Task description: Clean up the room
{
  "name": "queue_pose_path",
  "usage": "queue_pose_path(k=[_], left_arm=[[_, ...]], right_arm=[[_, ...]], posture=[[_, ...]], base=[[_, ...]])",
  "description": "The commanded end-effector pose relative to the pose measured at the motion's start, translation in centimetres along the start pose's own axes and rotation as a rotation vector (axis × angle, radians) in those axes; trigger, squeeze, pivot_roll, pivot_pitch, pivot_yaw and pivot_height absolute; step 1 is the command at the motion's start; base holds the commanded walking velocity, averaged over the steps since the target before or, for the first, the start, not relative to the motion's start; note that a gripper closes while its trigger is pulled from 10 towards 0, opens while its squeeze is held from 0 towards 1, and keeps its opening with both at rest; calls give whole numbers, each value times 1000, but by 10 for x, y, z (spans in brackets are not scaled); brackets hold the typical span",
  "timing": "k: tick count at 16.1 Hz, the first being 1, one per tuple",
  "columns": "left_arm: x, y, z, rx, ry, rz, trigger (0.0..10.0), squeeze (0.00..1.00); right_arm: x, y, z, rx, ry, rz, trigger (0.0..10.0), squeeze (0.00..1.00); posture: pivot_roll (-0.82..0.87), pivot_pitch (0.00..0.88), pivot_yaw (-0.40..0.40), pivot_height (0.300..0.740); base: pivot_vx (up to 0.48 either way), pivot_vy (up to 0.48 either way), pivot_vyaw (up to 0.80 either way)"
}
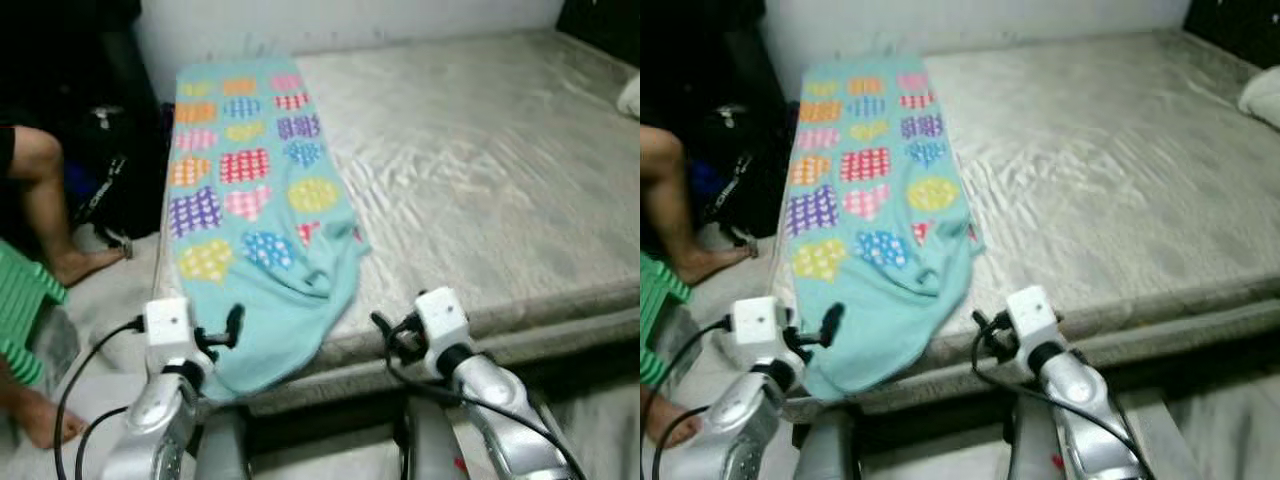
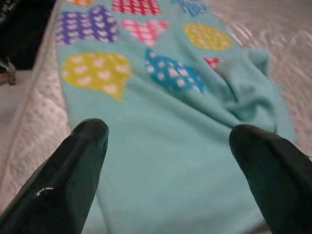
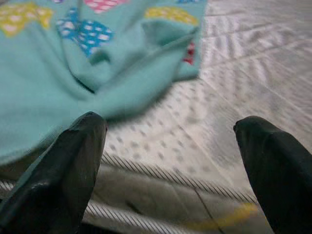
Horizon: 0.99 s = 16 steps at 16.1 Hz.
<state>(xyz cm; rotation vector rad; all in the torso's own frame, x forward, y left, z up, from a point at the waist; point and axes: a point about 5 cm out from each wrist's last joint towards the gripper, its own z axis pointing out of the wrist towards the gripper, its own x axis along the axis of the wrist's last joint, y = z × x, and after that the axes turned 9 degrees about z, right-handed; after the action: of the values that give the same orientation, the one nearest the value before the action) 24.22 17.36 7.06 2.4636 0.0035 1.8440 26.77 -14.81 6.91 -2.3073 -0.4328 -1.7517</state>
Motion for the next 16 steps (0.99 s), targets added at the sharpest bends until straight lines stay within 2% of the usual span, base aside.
queue_pose_path(k=[1, 5, 7, 11, 14, 16], left_arm=[[-1, -5, 0, 31, -25, 5, 10000, 0], [-8, -4, 1, 47, -71, -2, 10000, 0], [-9, -4, 0, 49, -85, 0, 10000, 0], [-24, -4, 0, 37, -209, 32, 10000, 0], [-35, -8, 11, 0, -291, 93, 10000, 0], [-46, -12, 21, -8, -345, 75, 10000, 0]], right_arm=[[1, -2, 1, 4, 6, 3, 10000, 0], [6, -2, 3, 27, 26, -33, 10000, 0], [6, -3, 3, 37, 32, -45, 10000, 0], [3, -3, 3, 32, 13, -46, 10000, 0], [3, 2, 1, 1, 8, -71, 10000, 0], [5, 7, -3, -28, 14, -71, 10000, 0]], posture=[[-104, 35, 37, 553], [-104, 37, 34, 553], [-102, 39, 31, 553], [-104, 49, 30, 553], [-119, 57, 31, 553], [-136, 65, 34, 553]], base=[[0, 0, 0], [0, 0, 0], [0, 0, 800], [0, 0, 469], [0, 0, 0], [0, 0, 0]])
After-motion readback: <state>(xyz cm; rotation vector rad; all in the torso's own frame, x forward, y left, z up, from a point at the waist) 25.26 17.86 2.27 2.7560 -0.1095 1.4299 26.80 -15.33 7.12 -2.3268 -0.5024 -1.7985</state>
